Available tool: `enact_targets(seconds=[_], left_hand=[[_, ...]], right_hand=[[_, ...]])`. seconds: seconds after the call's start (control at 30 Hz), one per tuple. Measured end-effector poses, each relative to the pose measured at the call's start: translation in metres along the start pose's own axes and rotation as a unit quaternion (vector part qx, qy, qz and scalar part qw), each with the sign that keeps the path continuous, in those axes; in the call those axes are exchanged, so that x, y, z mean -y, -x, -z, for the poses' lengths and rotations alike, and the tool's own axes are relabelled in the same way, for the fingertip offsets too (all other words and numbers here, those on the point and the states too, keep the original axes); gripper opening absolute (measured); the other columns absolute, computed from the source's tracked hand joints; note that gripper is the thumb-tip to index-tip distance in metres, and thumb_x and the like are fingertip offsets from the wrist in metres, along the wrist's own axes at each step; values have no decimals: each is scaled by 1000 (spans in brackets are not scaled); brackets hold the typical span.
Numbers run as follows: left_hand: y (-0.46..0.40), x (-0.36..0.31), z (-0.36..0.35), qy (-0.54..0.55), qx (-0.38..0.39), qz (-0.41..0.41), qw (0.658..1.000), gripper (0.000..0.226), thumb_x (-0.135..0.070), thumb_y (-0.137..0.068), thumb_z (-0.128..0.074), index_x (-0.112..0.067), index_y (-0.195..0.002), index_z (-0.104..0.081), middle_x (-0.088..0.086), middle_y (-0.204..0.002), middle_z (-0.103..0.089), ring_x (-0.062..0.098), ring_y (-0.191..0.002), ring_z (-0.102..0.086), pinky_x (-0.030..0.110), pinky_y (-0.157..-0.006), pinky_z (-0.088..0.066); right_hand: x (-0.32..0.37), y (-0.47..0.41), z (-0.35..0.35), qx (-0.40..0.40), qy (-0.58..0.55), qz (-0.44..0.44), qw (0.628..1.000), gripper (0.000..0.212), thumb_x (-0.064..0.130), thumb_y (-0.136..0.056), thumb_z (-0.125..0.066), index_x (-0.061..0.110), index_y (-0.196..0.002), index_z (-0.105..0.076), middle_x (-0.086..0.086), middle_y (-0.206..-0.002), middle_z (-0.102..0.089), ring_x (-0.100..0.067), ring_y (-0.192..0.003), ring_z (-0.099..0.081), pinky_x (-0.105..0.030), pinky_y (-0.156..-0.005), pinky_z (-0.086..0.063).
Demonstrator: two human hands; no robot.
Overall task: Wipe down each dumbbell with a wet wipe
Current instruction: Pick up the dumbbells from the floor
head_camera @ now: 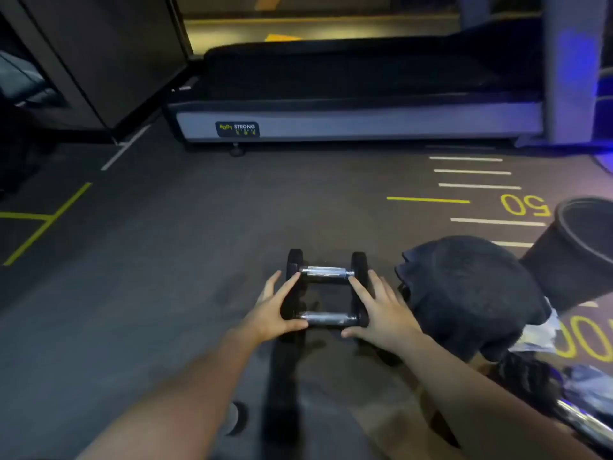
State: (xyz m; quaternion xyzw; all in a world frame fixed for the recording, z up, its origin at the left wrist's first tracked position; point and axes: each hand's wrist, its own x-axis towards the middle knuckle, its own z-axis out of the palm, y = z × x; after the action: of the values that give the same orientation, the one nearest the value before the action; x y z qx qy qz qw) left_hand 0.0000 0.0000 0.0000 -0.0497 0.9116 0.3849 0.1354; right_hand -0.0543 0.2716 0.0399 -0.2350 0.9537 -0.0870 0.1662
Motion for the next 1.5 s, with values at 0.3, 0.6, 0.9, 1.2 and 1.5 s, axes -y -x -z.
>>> enact_targets(seconds=[0.3, 0.6, 0.9, 1.2, 1.5], left_hand=[[-32, 28, -27, -1, 23, 25, 999, 111, -43, -69, -89, -66, -144, -11, -14, -163, 10, 21, -153, -15, 42, -122, -27], [-38, 39, -39, -11, 57, 62, 996, 108, -40, -71, -89, -59, -149, -16, -4, -165, 12, 26, -151, -22, 41, -119, -32], [-45, 44, -33, 14, 44, 112, 993, 97, -38, -69, -89, -57, -146, -31, 0, -147, -38, 21, -134, -47, 36, -113, -39], [-53, 42, -39, 54, 24, 170, 984, 94, -29, -67, -87, -55, -142, -36, -4, -127, -62, 18, -119, -57, 30, -101, -45], [-34, 26, -52, 61, -38, 168, 983, 89, -8, -71, -77, -44, -144, -41, 2, -116, -53, 20, -112, -54, 23, -93, -40]], right_hand=[[-26, -30, -47, 47, -95, -46, 993, 115, 73, -68, -68, 49, -151, 9, 2, -162, 19, -26, -151, 6, -45, -121, -17], [-31, -48, -65, 91, -165, -93, 978, 112, 58, -70, -78, 55, -149, 2, 5, -162, 16, -30, -149, -10, -46, -117, -27], [-33, -56, -80, 88, -212, -127, 965, 106, 45, -72, -81, 59, -146, -6, -1, -152, -11, -38, -134, -36, -46, -108, -39], [-30, -63, -83, 73, -234, -178, 953, 90, 30, -76, -69, 58, -144, -17, -9, -139, -31, -36, -120, -50, -38, -102, -44], [-15, -50, -86, 52, -214, -206, 953, 86, 24, -79, -65, 56, -143, -18, -10, -138, -37, -33, -111, -57, -34, -93, -48]])
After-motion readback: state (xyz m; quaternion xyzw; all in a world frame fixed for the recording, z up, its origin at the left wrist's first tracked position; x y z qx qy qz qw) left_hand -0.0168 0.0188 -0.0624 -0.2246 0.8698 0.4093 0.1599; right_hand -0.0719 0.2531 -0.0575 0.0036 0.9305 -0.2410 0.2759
